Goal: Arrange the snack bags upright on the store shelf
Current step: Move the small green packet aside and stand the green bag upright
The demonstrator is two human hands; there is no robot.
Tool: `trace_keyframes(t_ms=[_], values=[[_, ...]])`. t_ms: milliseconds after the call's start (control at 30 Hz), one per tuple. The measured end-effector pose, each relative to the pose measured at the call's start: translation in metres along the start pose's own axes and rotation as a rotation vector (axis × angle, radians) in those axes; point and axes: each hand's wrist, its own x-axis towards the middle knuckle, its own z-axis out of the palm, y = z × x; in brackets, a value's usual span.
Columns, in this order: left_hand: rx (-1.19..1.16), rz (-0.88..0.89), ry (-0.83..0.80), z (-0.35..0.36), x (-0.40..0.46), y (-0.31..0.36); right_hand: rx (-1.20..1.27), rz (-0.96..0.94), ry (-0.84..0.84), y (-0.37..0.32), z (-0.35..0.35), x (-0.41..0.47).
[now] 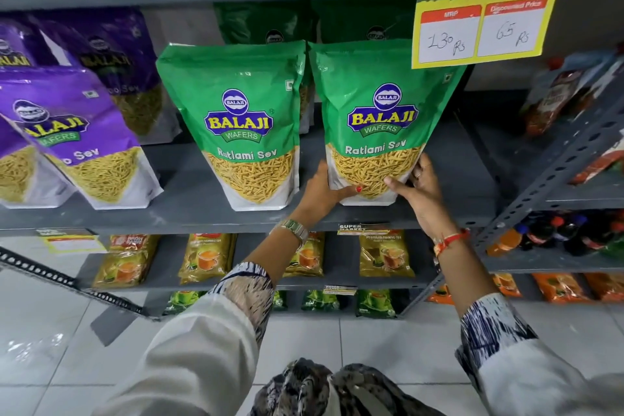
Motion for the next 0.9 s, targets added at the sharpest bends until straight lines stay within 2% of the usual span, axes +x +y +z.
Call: trace_keyframes(t_ms=[67, 133, 200, 233, 300, 367, 400, 467, 600, 667, 900], values=[[0.012, 0.022, 0.025, 0.001, -0.017, -0.003, 0.027, -0.042, 0.125, -0.002, 0.01, -0.013], [-0.054, 0.058, 0.126, -0.003, -0.047, -0.004, 0.014, -0.16, 0.362, 0.001, 0.027, -0.038], [-0.047, 0.16, 0.389, -0.014, -0.079, -0.007, -0.036, -0.295, 0.512, 0.004, 0.052, -0.068], [-0.015, 0.228, 0.562, -0.024, -0.091, -0.011, -0.073, -0.356, 0.501, 0.006, 0.067, -0.08], [-0.02, 0.298, 0.852, -0.052, -0.101, -0.022, -0.134, -0.416, 0.331, 0.008, 0.099, -0.092], [-0.123, 0.248, 1.003, -0.079, -0.096, -0.031, -0.16, -0.341, 0.098, 0.008, 0.129, -0.09], [-0.194, 0.21, 1.014, -0.092, -0.091, -0.034, -0.149, -0.289, 0.011, 0.007, 0.144, -0.085], [-0.312, 0.157, 0.917, -0.114, -0.079, -0.033, -0.133, -0.19, -0.055, 0.005, 0.17, -0.074], [-0.446, 0.05, 0.572, -0.141, -0.057, -0.038, -0.118, -0.06, -0.021, 0.004, 0.198, -0.052], [-0.421, 0.016, 0.461, -0.144, -0.054, -0.044, -0.119, -0.051, 0.0, 0.006, 0.202, -0.048], [-0.395, 0.049, 0.376, -0.134, -0.063, -0.035, -0.214, -0.101, 0.057, 0.01, 0.192, -0.048]])
